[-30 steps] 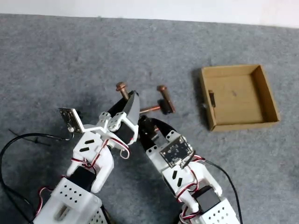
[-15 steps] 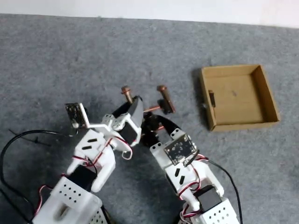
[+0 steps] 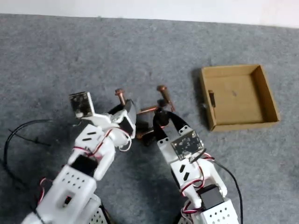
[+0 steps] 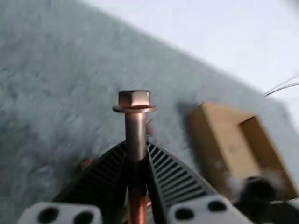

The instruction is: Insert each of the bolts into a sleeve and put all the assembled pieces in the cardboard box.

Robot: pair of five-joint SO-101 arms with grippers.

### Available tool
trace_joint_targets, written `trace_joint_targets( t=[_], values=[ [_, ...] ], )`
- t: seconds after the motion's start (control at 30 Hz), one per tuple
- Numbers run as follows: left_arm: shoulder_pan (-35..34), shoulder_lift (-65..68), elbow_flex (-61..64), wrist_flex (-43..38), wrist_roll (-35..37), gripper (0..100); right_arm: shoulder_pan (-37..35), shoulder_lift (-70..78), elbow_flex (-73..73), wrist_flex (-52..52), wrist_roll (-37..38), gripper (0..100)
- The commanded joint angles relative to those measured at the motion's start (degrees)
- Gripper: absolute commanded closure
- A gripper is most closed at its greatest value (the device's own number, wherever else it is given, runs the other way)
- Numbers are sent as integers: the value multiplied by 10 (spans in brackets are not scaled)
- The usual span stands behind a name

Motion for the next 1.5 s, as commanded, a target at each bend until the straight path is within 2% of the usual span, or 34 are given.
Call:
trace_joint_targets(
  t=[0.0, 0.07, 0.13, 0.2, 0.33, 0.4, 0.53, 0.7, 0.87, 0.97, 1.1, 1.2, 1.27, 1.4, 1.47],
  values=[
    [-6, 103, -69, -12, 2, 996, 24, -11, 62, 10, 4, 993],
    [-7, 139, -88, -4, 1, 996, 41, -11, 62, 24, 4, 993],
    [-6, 165, -109, 43, 1, 996, 63, -11, 62, 30, 4, 993],
    [4, 167, -136, 120, 1, 996, 83, -11, 62, 43, 3, 993],
    [25, 158, -193, 323, 0, 996, 105, -11, 62, 66, 3, 993],
    [9, 160, -204, 367, 0, 996, 108, -11, 62, 70, 3, 993],
    [-12, 160, -195, 371, -11, 995, 108, -11, 62, 70, 4, 993],
    [-15, 160, -175, 389, -96, 995, 108, -7, 62, 70, 4, 993],
    [-102, 160, -140, 379, -145, 995, 108, -5, 62, 70, 4, 993],
    [-149, 161, -85, 289, -154, 995, 108, -5, 62, 70, 4, 993],
    [-153, 160, 15, 113, -241, 995, 108, -5, 62, 70, 4, 993],
    [-154, 160, 44, 20, -254, 995, 108, -5, 62, 70, 4, 993],
    [-156, 160, 36, 35, -253, 995, 108, -5, 62, 70, 4, 993],
    [-154, 161, -25, 158, -250, 995, 108, -5, 62, 70, 4, 993],
    [-153, 161, -33, 192, -231, 995, 108, -5, 62, 70, 4, 993]
  ],
)
